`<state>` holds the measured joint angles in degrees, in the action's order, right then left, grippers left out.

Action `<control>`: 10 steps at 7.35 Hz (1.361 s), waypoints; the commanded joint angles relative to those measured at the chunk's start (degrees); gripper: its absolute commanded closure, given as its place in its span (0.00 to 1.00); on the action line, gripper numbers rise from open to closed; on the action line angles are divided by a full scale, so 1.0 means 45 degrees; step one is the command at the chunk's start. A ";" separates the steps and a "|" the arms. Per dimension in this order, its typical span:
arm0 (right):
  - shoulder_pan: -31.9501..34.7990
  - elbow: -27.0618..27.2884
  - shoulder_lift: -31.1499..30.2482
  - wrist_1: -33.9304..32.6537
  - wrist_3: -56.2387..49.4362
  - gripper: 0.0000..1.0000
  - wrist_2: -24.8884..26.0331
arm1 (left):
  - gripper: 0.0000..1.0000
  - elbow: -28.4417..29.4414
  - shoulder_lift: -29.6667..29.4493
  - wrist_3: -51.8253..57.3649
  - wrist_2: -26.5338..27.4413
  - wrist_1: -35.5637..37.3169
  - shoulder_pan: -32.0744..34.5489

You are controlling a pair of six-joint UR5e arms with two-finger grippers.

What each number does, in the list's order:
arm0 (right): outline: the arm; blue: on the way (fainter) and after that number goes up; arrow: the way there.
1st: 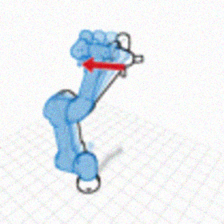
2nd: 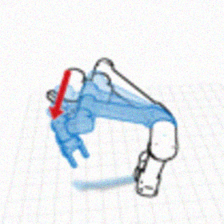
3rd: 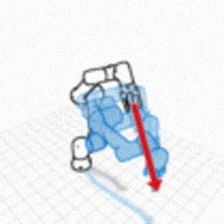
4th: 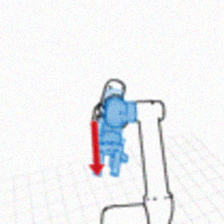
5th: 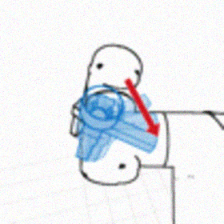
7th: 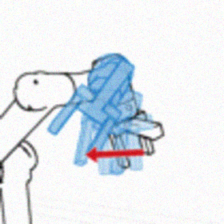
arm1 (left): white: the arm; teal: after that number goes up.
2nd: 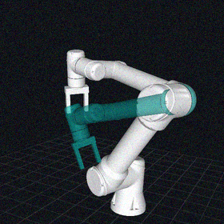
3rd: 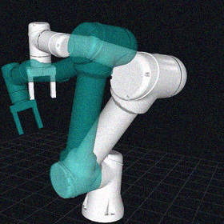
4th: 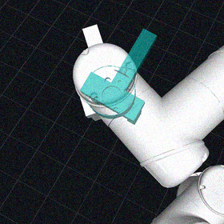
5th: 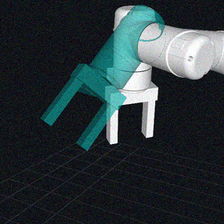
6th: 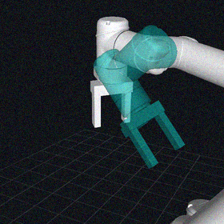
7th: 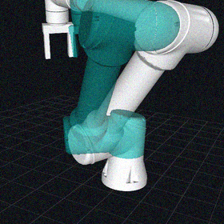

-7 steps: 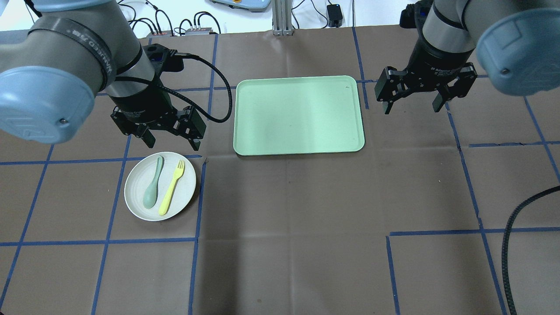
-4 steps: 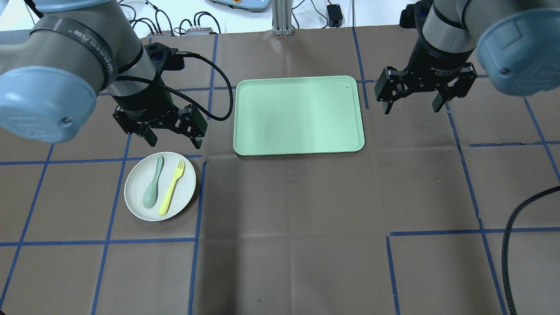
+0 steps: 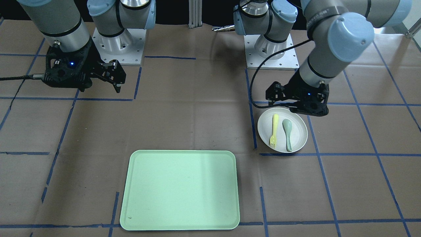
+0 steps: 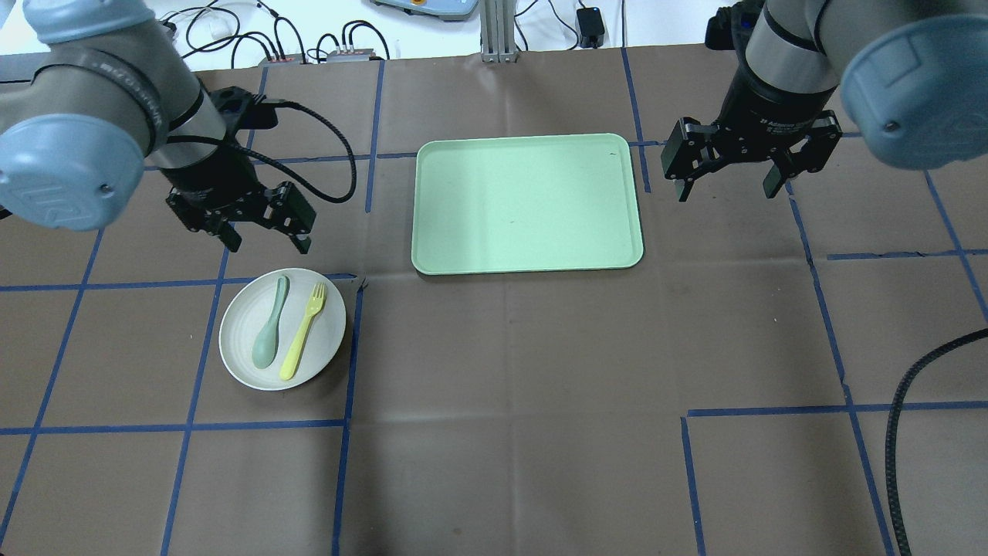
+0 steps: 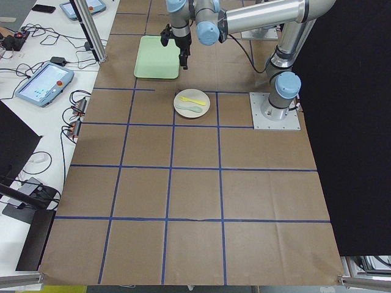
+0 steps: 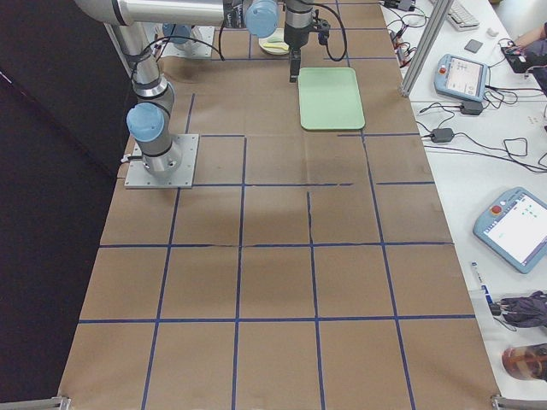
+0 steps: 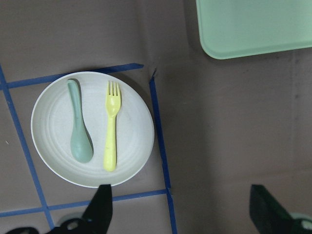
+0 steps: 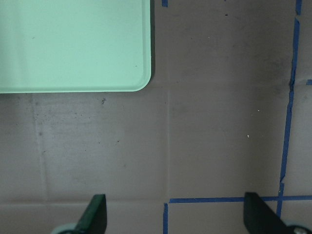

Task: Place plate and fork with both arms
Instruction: 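Lower the left gripper to the plate rim nearest it and grasp it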

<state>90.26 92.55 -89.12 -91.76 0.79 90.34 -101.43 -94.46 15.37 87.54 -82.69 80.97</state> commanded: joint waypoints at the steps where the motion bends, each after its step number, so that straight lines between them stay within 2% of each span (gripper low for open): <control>1: 0.0000 0.0000 -0.0001 0.0000 0.0000 0.00 0.0002 | 0.00 -0.2369 -0.0510 0.1367 0.0038 0.2926 -0.1680; 2: 0.0000 0.0000 -0.0001 0.0000 0.0000 0.00 0.0002 | 0.00 -0.3523 -0.1152 0.1544 -0.0019 0.5092 -0.2168; 3: 0.0000 0.0000 -0.0001 0.0000 0.0000 0.00 0.0002 | 0.00 -0.4230 -0.1468 0.2493 -0.0059 0.6273 -0.2811; 7: 0.0000 0.0000 -0.0001 0.0000 0.0000 0.00 0.0002 | 0.01 -0.4335 -0.1627 0.3262 -0.0273 0.6246 -0.3968; 8: 0.0000 0.0000 -0.0001 0.0000 0.0000 0.00 -0.0017 | 0.03 -0.4354 -0.1724 0.3342 -0.0544 0.6246 -0.4009; 10: 0.0000 0.0000 -0.0001 0.0000 0.0000 0.00 -0.0018 | 0.16 -0.4316 -0.2269 0.3634 -0.0800 0.6343 -0.4028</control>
<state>90.26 92.55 -89.12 -91.76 0.79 90.28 -120.93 -103.34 31.03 84.74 -54.37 63.00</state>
